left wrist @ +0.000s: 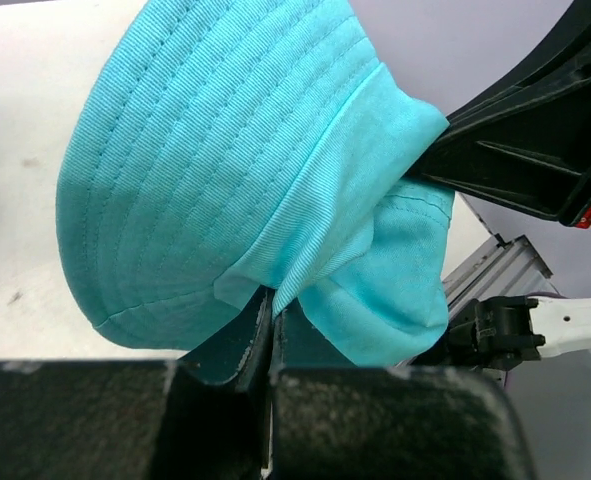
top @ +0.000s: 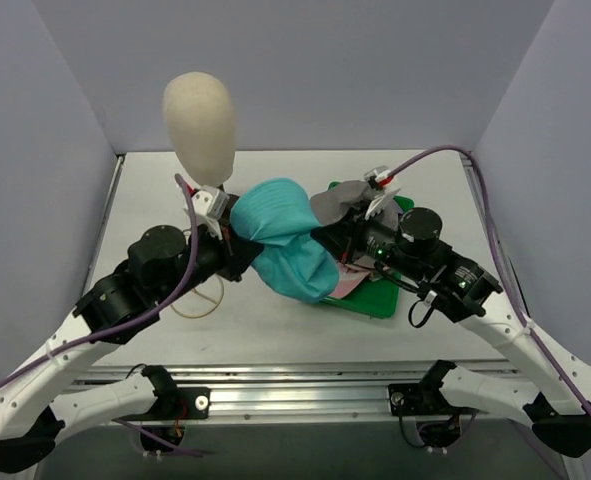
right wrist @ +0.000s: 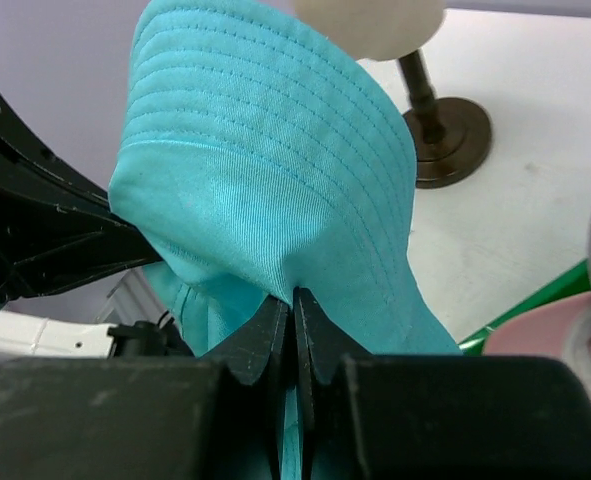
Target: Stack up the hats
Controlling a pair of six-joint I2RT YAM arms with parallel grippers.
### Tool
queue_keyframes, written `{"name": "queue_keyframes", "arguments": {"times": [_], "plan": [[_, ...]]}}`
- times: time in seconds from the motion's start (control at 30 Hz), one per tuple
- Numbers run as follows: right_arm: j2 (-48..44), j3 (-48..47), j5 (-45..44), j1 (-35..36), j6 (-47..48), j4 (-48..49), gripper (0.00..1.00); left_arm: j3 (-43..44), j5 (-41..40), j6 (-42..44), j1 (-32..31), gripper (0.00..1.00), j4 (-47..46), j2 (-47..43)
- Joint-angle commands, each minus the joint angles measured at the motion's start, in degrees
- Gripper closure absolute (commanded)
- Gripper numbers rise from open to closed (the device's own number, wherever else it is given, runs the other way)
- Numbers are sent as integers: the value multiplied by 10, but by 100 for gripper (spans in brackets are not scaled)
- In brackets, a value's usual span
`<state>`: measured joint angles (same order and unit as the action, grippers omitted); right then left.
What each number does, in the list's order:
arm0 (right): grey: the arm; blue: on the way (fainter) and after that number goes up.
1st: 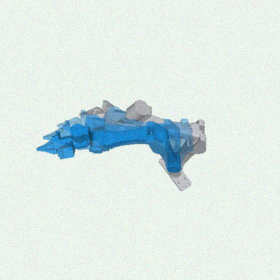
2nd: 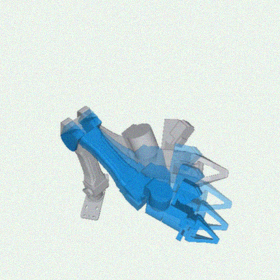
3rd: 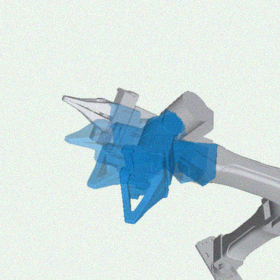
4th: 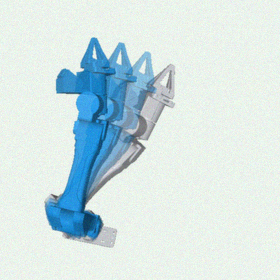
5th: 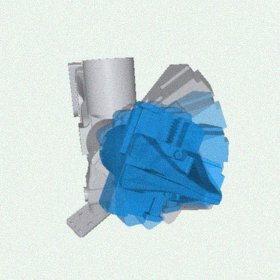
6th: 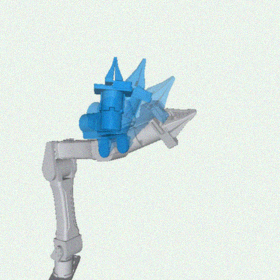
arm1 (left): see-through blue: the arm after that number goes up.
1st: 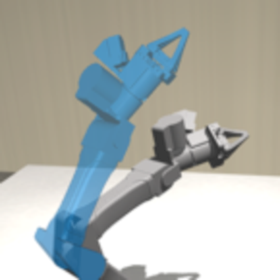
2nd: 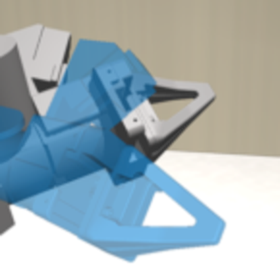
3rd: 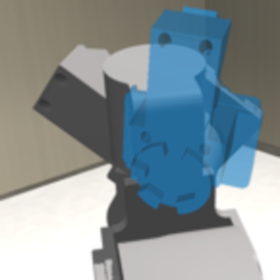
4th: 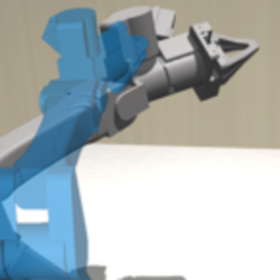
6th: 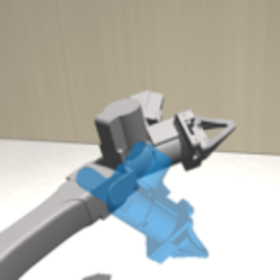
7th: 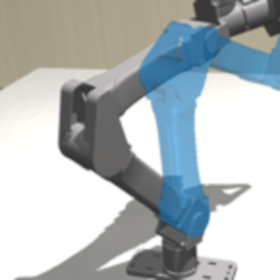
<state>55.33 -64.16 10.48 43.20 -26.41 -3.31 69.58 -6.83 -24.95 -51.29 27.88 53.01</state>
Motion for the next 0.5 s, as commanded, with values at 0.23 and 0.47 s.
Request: {"name": "queue_keyframes", "arguments": {"times": [0.23,0.47], "plan": [[173,-147,-127,127,30,71,100,59,-212,-60,9,98,246,-109],[319,-272,-140,145,34,53,100,64,-380,-112,13,98,378,-115]]}}
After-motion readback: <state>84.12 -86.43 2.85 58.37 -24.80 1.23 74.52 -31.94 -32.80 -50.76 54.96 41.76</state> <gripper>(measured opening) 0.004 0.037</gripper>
